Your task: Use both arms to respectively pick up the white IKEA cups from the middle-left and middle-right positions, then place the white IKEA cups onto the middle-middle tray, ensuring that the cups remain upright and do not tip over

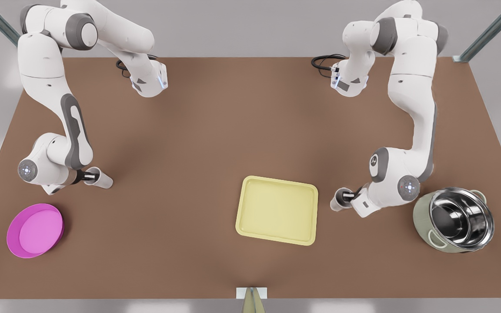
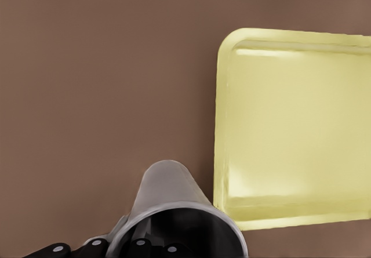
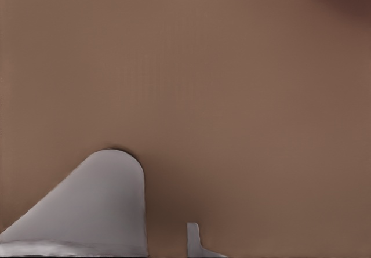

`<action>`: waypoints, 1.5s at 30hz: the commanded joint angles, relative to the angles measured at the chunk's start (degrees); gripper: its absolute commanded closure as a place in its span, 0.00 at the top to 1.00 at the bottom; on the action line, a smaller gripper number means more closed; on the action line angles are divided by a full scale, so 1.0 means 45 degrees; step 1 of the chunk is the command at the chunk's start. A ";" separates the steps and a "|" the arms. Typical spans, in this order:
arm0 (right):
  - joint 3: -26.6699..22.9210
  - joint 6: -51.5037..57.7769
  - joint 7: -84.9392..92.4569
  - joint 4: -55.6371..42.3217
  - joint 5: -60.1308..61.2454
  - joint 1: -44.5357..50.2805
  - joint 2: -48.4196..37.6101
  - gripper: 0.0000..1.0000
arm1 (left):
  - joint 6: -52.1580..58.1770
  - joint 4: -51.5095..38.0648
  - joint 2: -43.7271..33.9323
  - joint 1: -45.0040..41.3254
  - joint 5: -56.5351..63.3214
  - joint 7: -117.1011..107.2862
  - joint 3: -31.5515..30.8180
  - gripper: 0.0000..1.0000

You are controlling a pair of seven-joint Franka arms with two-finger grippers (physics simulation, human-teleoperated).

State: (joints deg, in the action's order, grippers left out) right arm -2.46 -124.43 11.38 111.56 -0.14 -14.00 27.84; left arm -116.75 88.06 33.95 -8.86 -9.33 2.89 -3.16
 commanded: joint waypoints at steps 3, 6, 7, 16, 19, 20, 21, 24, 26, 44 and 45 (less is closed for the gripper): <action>0.0058 0.0718 0.0205 -0.0319 0.0050 0.0064 -0.0092 0.34 | 0.0438 -0.1893 0.1147 -0.1392 0.0218 -0.9958 -0.0079 0.23; 0.0097 0.1245 0.0166 -0.0709 0.0031 0.0142 -0.0131 0.21 | 0.0224 -0.2225 0.1869 -0.1411 0.0179 -1.0270 -0.0410 0.23; 0.0097 0.1265 0.0146 -0.0787 0.0050 0.0201 -0.0131 0.21 | 0.0203 -0.2479 0.2240 -0.1469 0.0218 -1.0310 -0.0898 0.23; 0.0214 0.3882 -0.5299 -0.2252 0.3018 0.3734 -0.0151 0.21 | -0.0480 -0.2596 0.3178 -0.1509 0.0160 -1.0271 -0.0958 0.53; 0.0214 0.3667 -0.8330 -0.3130 0.5147 0.5688 0.0180 0.21 | -0.0363 -0.2597 0.3120 -0.1450 0.0140 -1.0291 -0.0978 1.00; 0.0195 0.3609 -0.8876 -0.3736 0.5812 0.6138 0.0689 0.21 | -0.0168 -0.2597 0.3042 -0.1392 0.0160 -1.0291 -0.0997 1.00; 0.0214 0.2987 -0.9580 -0.4010 0.5851 0.6839 0.0806 0.21 | 0.0144 -0.2674 0.2886 -0.1392 0.0179 -1.0310 -0.0997 1.00; 0.0214 0.0660 -1.0126 -0.4283 0.6417 0.8169 0.1255 0.21 | 0.1179 -0.2811 0.2495 -0.1274 0.0218 -1.0330 -0.1095 1.00; 0.0175 -0.0705 -1.1199 -0.4420 0.6379 0.9339 0.1431 0.21 | 0.3126 -0.2889 0.1521 -0.1118 0.0237 -1.0310 -0.1056 1.00; 0.0019 -0.3442 -1.5576 -0.8580 0.4914 1.1412 0.5298 0.21 | 0.8817 -0.2304 -0.4283 0.0269 0.1956 -0.2205 0.0448 1.00; 0.0039 -0.3442 -1.5596 -0.8834 0.4914 1.1412 0.5474 0.21 | 0.8758 -0.2304 -0.4263 0.0269 0.1957 -0.2205 0.0448 1.00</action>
State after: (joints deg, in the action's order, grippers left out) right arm -2.34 -138.96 -39.70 72.47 22.23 37.34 51.98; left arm -77.72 77.72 14.79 -7.63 0.38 -18.20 -1.15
